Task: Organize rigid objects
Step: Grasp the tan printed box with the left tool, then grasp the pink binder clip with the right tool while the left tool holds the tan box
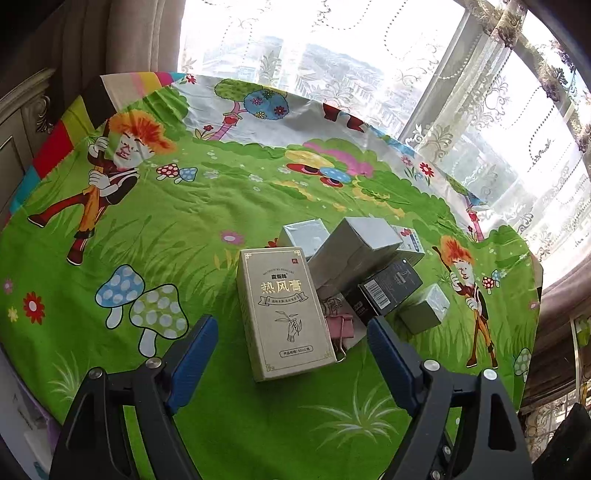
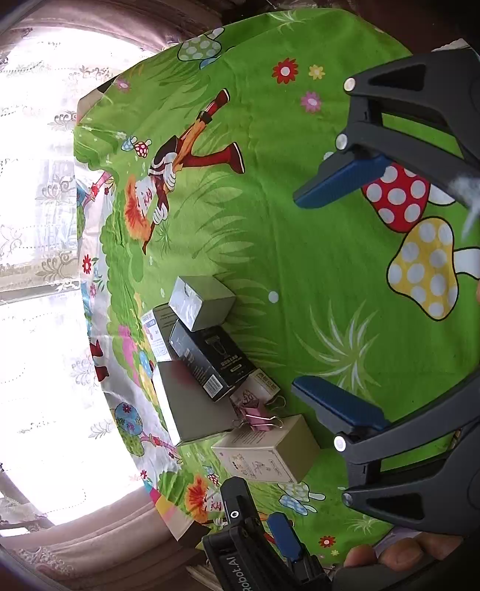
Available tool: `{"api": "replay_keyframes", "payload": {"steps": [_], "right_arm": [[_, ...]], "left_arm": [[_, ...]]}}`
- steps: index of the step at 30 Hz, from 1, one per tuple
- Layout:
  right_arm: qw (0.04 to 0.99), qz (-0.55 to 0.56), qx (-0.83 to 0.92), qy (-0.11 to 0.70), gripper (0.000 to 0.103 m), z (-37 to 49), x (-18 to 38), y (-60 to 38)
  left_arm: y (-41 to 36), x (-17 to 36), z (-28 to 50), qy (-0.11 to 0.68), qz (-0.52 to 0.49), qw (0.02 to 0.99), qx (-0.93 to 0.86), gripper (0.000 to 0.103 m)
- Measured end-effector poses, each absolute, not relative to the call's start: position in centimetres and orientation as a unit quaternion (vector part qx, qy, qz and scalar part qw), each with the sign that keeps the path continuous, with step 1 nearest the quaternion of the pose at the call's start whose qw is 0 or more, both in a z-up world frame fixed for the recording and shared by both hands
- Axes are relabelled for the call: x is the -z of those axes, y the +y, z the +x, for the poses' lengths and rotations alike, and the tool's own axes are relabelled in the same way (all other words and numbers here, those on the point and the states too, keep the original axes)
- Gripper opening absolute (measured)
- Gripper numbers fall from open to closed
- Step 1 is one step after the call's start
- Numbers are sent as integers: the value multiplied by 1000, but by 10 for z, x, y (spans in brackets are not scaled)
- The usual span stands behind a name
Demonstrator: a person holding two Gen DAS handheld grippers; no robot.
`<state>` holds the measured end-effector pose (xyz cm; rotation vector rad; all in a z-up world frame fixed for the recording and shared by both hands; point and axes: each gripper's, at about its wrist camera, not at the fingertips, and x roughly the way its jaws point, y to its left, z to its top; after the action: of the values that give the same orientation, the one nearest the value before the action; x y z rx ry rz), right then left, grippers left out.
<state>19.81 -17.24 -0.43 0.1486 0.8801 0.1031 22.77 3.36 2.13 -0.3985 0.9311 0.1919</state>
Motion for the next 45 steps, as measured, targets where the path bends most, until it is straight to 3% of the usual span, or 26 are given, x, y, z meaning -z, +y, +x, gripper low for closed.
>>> {"api": "replay_keyframes", "payload": {"steps": [13, 18, 23, 30, 38, 45], "right_arm": [[907, 50, -84, 409, 93, 198, 4, -158], [905, 51, -103, 410, 88, 199, 6, -154], [901, 56, -122, 414, 82, 200, 8, -150], [893, 49, -157, 420, 81, 201, 10, -137], [881, 42, -188, 433, 65, 205, 12, -120], [874, 18, -215, 435, 60, 210, 10, -92]], "left_arm": [[42, 13, 259, 486, -186, 845, -123, 82], [42, 26, 259, 502, -190, 837, -103, 56], [46, 26, 250, 500, -196, 840, -83, 54], [60, 26, 234, 492, -220, 840, -62, 52], [78, 25, 193, 463, -242, 850, -63, 52], [96, 21, 148, 440, -255, 858, -75, 52]]}}
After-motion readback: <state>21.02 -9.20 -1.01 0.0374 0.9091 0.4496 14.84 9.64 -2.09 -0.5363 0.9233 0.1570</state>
